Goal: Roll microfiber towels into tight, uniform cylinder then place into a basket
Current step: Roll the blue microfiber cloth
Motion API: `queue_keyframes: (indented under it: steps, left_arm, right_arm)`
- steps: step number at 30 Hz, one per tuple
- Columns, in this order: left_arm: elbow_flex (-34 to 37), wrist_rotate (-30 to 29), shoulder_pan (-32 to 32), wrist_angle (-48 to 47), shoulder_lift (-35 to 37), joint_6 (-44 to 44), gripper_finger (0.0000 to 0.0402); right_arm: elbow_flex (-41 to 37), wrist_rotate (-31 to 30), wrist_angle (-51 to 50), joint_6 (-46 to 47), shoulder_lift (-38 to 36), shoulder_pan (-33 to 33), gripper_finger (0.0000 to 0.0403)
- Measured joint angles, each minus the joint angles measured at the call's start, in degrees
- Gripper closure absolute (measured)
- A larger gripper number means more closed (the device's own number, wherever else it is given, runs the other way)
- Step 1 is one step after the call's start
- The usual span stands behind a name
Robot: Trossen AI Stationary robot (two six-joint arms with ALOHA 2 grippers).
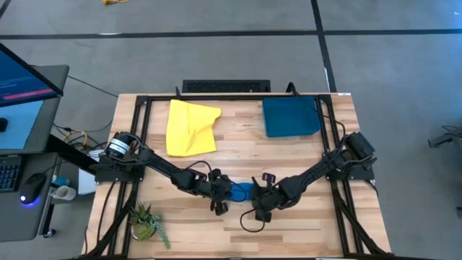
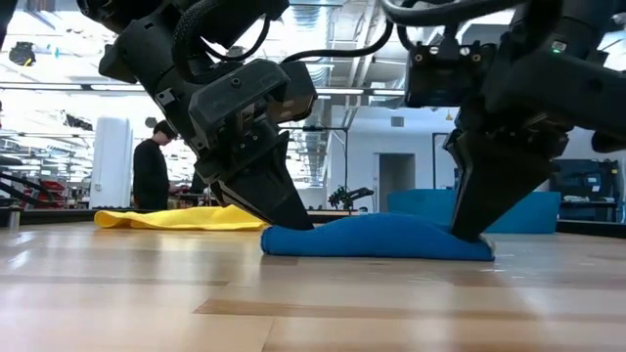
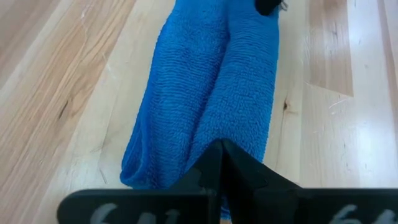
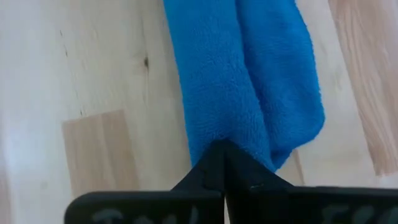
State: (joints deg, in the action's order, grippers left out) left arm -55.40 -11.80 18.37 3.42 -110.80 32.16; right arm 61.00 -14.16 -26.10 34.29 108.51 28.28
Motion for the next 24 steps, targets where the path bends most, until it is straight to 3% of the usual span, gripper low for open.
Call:
queue_keyframes:
  steps: [6, 18, 24]
  left_arm:
    - [0.04, 0.17, -0.07, -0.49, 0.0, -2.36, 0.0391]
    - [0.04, 3.41, -0.23, -0.46, 0.59, -12.8, 0.0306]
    - [0.35, 4.25, -1.05, -5.55, 4.75, -16.95, 0.0287]
  right_arm:
    - [0.11, 0.95, 0.19, 0.43, 0.5, -0.29, 0.0387]
    - [-0.43, 2.39, -0.59, 0.26, -1.81, 0.13, 0.0389]
    - [-0.43, 2.32, -0.31, 0.26, -1.81, 0.15, 0.0387]
